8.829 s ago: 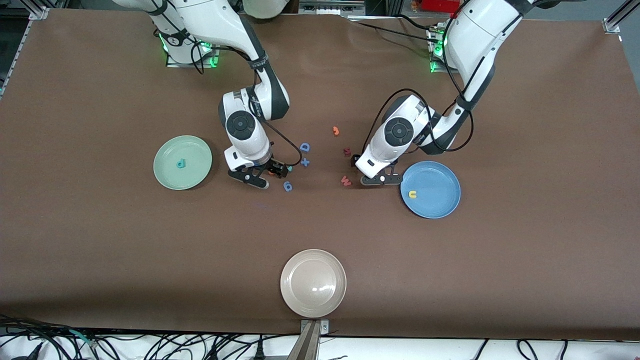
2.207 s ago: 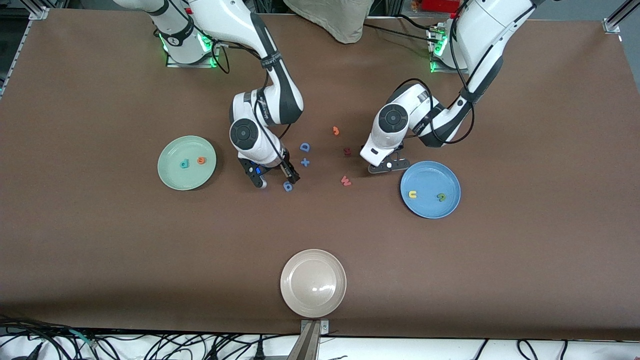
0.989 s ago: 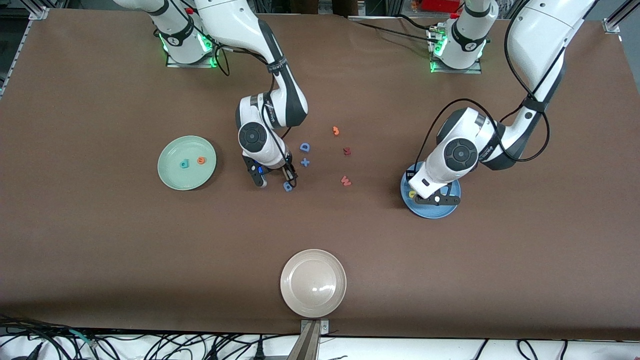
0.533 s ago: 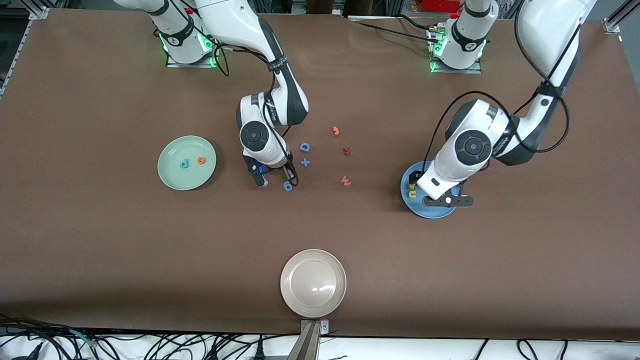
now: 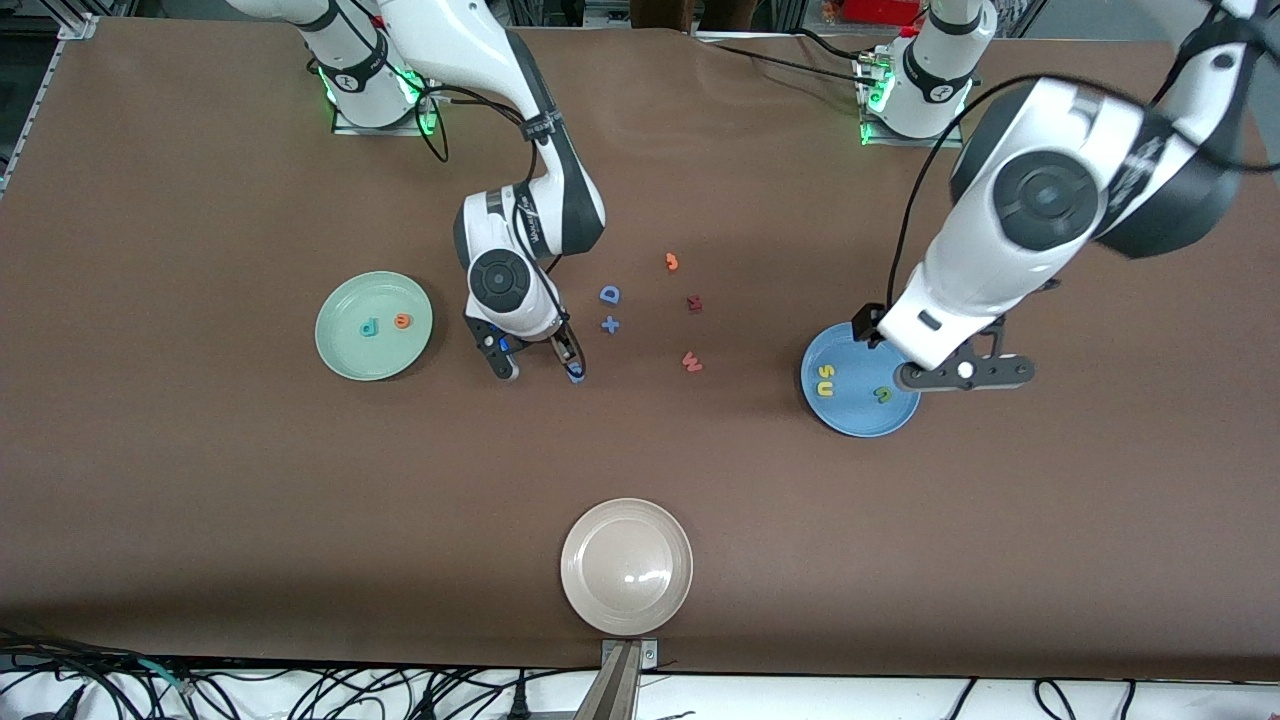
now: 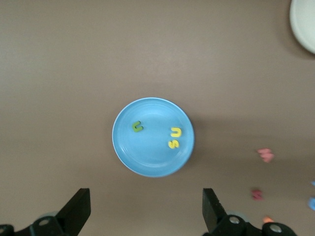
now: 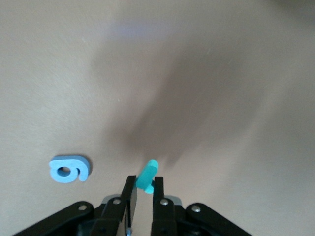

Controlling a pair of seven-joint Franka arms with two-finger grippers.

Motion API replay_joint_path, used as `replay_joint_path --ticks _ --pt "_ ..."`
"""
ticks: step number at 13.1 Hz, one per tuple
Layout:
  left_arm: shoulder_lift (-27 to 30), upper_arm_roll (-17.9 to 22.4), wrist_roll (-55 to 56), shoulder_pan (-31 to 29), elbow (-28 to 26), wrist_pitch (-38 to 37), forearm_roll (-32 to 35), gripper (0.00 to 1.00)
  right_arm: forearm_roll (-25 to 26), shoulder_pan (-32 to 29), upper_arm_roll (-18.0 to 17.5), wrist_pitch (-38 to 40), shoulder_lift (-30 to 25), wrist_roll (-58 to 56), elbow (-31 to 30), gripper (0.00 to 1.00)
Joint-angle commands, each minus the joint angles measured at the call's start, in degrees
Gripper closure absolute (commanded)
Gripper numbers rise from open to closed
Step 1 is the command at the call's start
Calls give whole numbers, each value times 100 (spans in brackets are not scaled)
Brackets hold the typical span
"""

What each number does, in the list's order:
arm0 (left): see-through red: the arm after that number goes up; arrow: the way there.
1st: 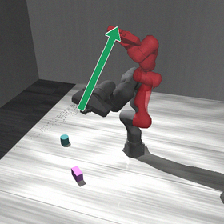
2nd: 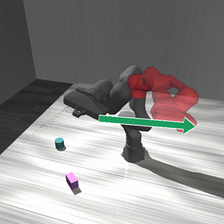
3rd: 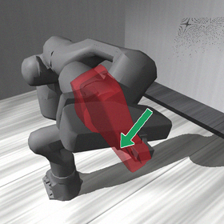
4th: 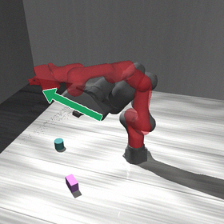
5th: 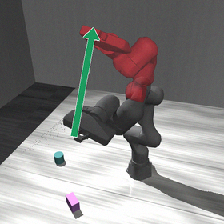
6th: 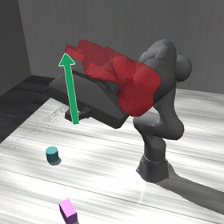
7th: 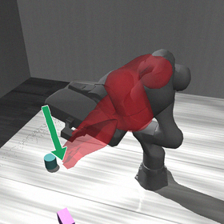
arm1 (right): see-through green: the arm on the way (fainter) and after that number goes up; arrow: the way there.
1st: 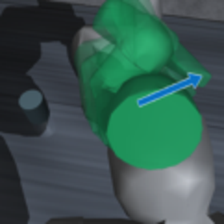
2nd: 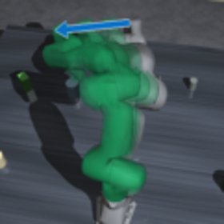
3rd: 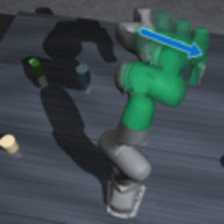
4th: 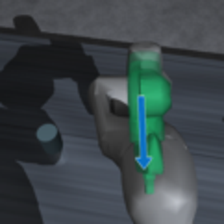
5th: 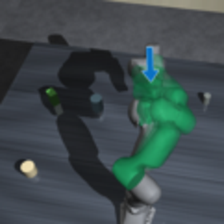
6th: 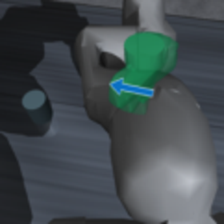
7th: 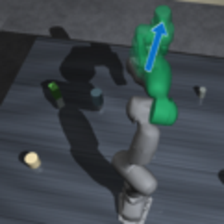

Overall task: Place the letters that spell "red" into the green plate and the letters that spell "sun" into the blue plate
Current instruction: 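Raise the left gripper to rest while the right gripper carries the teal letter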

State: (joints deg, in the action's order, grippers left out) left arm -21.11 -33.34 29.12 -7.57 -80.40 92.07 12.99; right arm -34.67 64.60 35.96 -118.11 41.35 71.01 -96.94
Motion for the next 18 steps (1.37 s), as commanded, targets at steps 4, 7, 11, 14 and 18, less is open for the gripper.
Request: replay_joint_path --ticks 4,7,11,14,18 --pt "721 1192 -2091 323 227 -339 -681 0 127 44 1157 1850 -470 -1551 219 91" --pt "1186 2321 -3155 704 -175 -304 -1097 0 127 53 2000 2633 -505 -2913 149 91" --pt "2163 2551 -3229 722 -1452 197 -1668 0 127 114 2801 2935 -514 -4461 -333 91" --pt "2540 2595 -2930 748 -1908 311 -1536 0 109 298 3092 2506 -514 -5411 -1097 91" --pt "2278 2534 -2921 766 -1602 181 -1474 0 -5 1035 3452 1285 -514 -5948 -2292 91"
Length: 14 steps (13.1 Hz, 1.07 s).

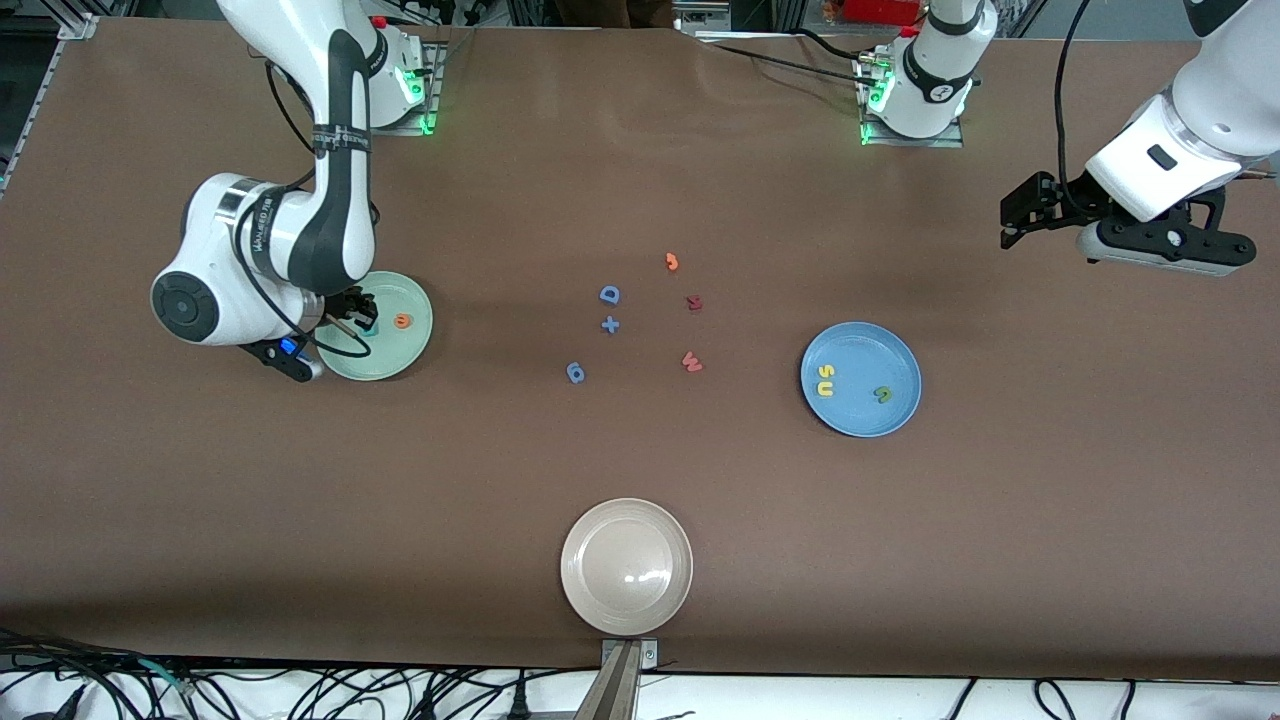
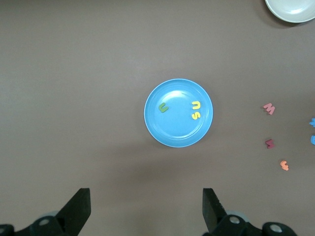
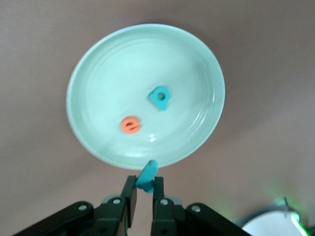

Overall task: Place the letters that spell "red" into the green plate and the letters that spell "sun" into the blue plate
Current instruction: 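Lower the teal letter onto the green plate and open the right gripper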

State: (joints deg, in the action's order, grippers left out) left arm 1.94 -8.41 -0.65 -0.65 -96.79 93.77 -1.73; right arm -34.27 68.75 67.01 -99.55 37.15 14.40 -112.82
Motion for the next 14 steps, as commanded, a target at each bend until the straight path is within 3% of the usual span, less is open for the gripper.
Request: replay_joint_path --ticks 1,4,7,12,14 --pt "-27 42 56 74 46 -60 -3 0 -158 665 357 -775 -94 -427 -906 91" --pt "-36 33 47 74 72 -104 15 0 -755 674 313 -1276 -50 -910 -1425 90" --pt "-88 42 56 65 90 -87 24 0 -809 657 287 -1471 81 -1123 -1558 90" --pt "-124 33 56 48 125 -78 50 0 -1230 464 -284 -1928 266 -1123 -1620 88" --pt "-115 33 47 65 125 -78 172 0 -1275 464 -346 -2068 363 -1123 -1620 84"
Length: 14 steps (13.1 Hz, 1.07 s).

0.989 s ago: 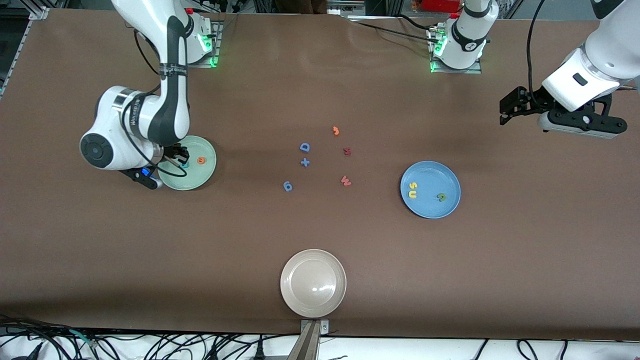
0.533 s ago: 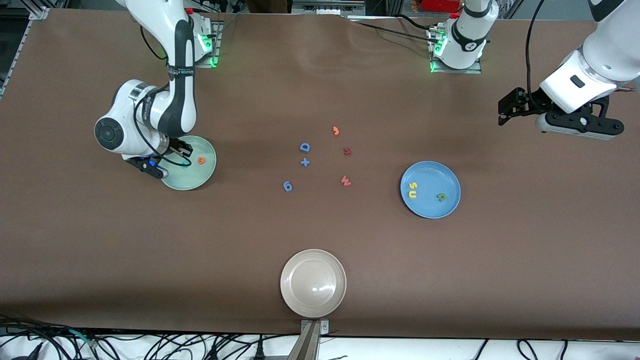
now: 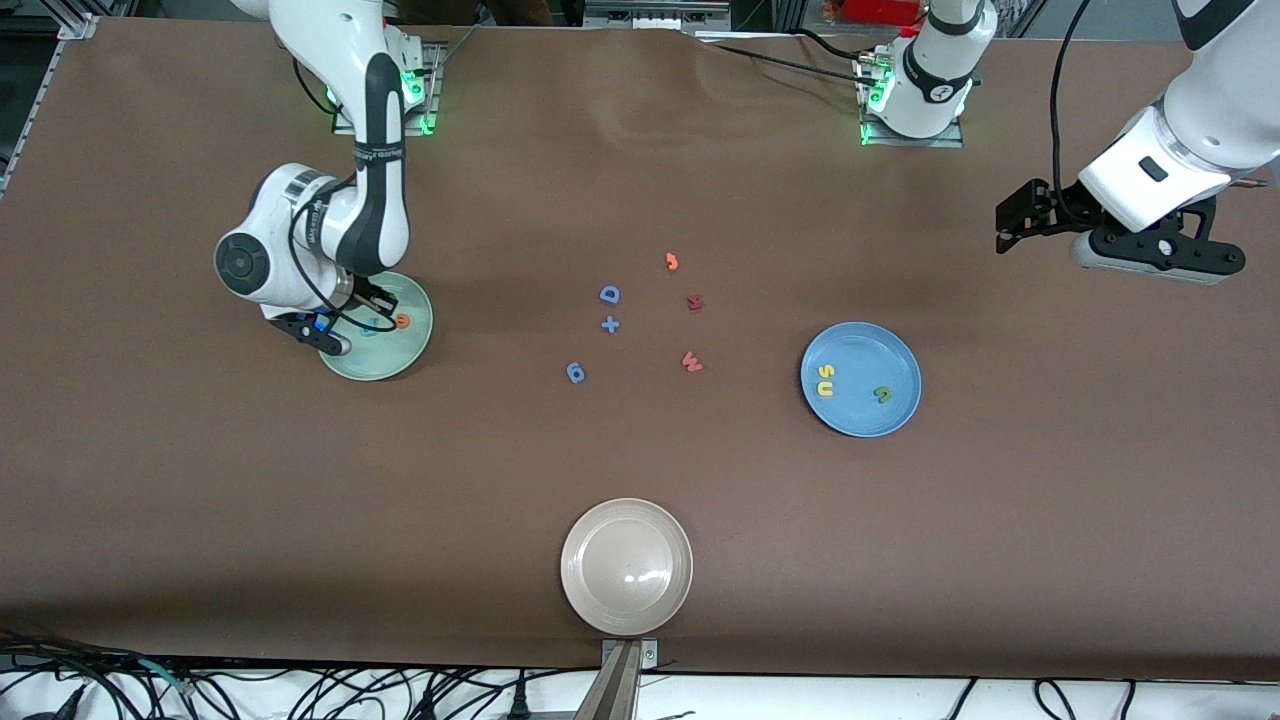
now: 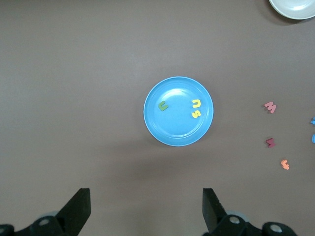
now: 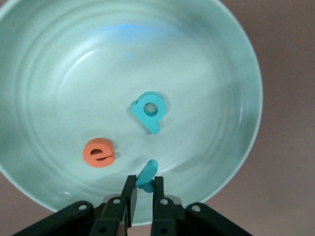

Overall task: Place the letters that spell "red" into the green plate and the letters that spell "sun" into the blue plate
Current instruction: 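Lower the teal letter onto the green plate and open the right gripper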

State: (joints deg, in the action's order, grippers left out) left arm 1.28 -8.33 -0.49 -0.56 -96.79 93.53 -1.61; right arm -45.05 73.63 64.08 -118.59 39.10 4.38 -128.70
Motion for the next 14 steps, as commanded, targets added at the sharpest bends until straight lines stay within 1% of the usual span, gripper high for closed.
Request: replay_joint_path --ticks 1,7,9,10,11,12,13,14 --pt "-49 16 23 64 125 -54 196 0 -197 -24 -71 -156 168 -130 -41 84" --pt "-49 -2 14 65 134 -63 197 0 -197 -59 -71 -147 168 -165 -58 84" --pt "-49 -2 23 65 134 -63 197 0 -197 -59 -71 -147 168 -157 -76 77" --pt "-49 -2 31 65 134 -63 197 0 -197 -59 -62 -147 168 -165 -85 64" --pt "-58 -2 31 65 134 -63 197 0 -197 -59 -71 -139 168 -165 -85 54" --pt "-49 -2 31 65 134 -63 197 0 -197 -59 -62 -139 168 -157 -76 41" --pt "-49 -2 31 65 134 -63 197 0 -197 -59 -44 -130 168 -157 -67 24" --pt "-49 -2 31 65 134 -63 197 0 -197 -51 8 -95 134 -165 -50 10"
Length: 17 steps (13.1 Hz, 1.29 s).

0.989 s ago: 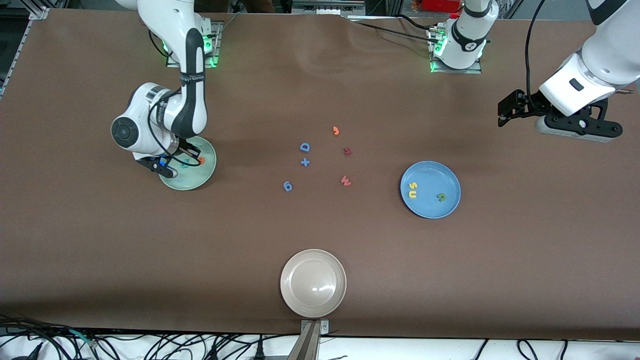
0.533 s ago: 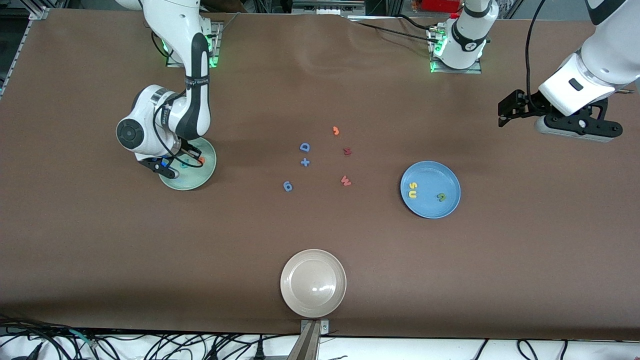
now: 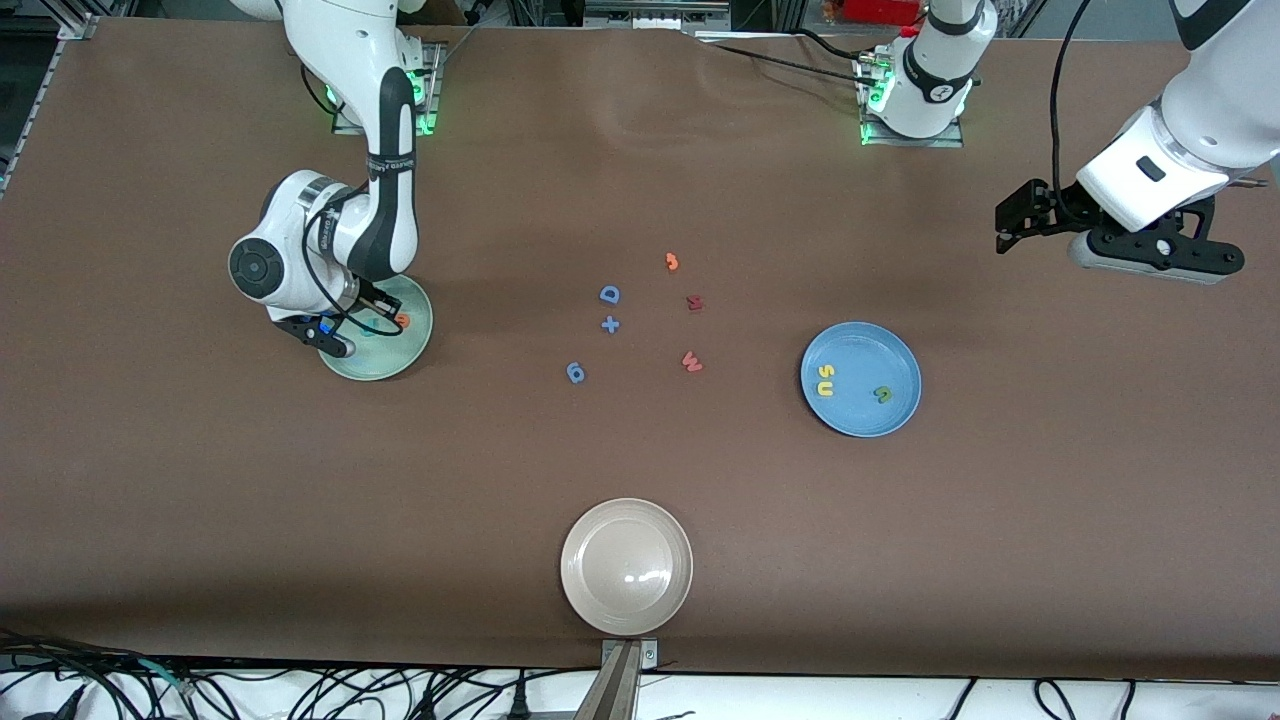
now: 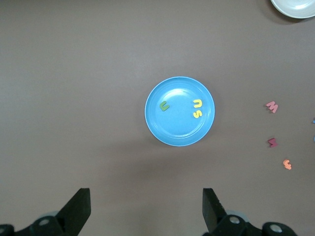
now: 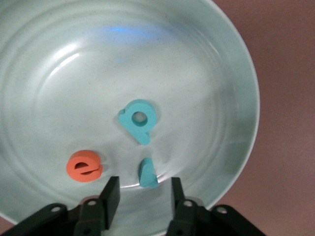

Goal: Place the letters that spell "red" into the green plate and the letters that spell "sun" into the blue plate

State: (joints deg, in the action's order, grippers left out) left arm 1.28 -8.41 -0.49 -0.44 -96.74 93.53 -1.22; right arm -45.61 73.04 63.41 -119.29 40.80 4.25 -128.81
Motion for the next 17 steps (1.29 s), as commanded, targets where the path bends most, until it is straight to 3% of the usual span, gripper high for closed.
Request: replay_joint_path --ticks 1,3,10,17 --pt "-49 6 32 52 129 -63 157 0 -141 35 214 20 -55 -161 -4 4" --pt "-49 6 32 44 129 -63 157 0 -132 88 469 212 -64 -188 145 2" --pt "-49 -11 32 52 129 -63 157 0 -27 -26 1419 2338 -46 -153 1480 1" --pt "-49 -2 32 52 129 -63 157 0 -36 -746 1613 3868 -46 -118 2649 1"
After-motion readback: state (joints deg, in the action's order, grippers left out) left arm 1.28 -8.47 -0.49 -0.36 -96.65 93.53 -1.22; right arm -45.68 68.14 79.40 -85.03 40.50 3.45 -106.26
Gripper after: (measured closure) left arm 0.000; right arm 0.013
